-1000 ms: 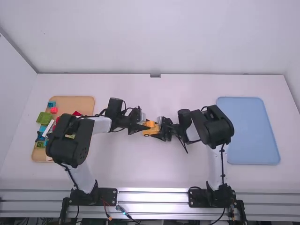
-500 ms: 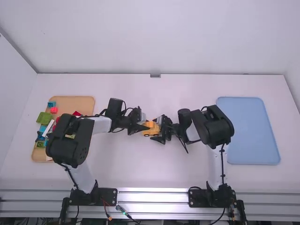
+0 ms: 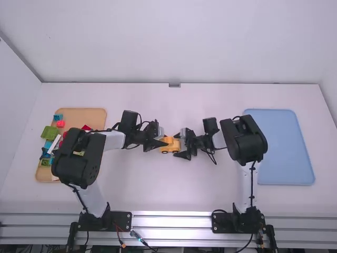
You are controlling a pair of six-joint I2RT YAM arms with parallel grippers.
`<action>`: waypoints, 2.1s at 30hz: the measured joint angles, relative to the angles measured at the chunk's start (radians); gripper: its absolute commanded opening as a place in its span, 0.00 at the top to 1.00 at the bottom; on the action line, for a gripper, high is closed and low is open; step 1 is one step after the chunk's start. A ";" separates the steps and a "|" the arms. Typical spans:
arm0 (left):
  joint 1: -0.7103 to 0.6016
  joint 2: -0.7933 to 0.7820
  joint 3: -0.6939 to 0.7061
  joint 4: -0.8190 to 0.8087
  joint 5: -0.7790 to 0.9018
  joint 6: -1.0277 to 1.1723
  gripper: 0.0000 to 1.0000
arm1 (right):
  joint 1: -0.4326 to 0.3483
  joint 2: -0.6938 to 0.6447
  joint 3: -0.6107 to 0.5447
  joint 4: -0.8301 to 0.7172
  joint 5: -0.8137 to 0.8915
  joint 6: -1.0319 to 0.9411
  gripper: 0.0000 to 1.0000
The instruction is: Assemble lego blocks to make yellow taxi
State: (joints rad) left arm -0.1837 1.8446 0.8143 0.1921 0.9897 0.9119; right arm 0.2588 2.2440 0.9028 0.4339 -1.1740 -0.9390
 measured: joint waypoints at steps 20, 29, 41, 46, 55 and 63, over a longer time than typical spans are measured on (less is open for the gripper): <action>0.000 0.000 0.000 -0.007 0.000 -0.003 0.98 | 0.042 0.000 -0.099 0.320 0.068 0.112 0.22; 0.000 0.000 0.000 -0.022 0.000 -0.003 0.98 | 0.053 0.000 -0.099 0.311 0.080 0.121 0.41; -0.001 0.104 0.000 0.087 0.039 -0.002 0.98 | 0.053 0.000 -0.099 0.307 0.079 0.120 0.49; -0.001 0.104 0.000 0.090 0.042 -0.003 0.98 | 0.053 0.000 -0.099 0.306 0.078 0.120 0.49; -0.006 0.104 0.000 0.091 0.037 -0.003 0.98 | 0.053 0.000 -0.099 0.304 0.077 0.122 0.48; -0.030 0.104 0.004 0.101 0.016 -0.003 0.98 | 0.053 0.000 -0.099 0.303 0.073 0.120 0.48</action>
State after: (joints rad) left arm -0.2138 1.9484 0.8181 0.2932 1.0054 0.9092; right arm 0.3122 2.2440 0.8040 0.7364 -1.1011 -0.8188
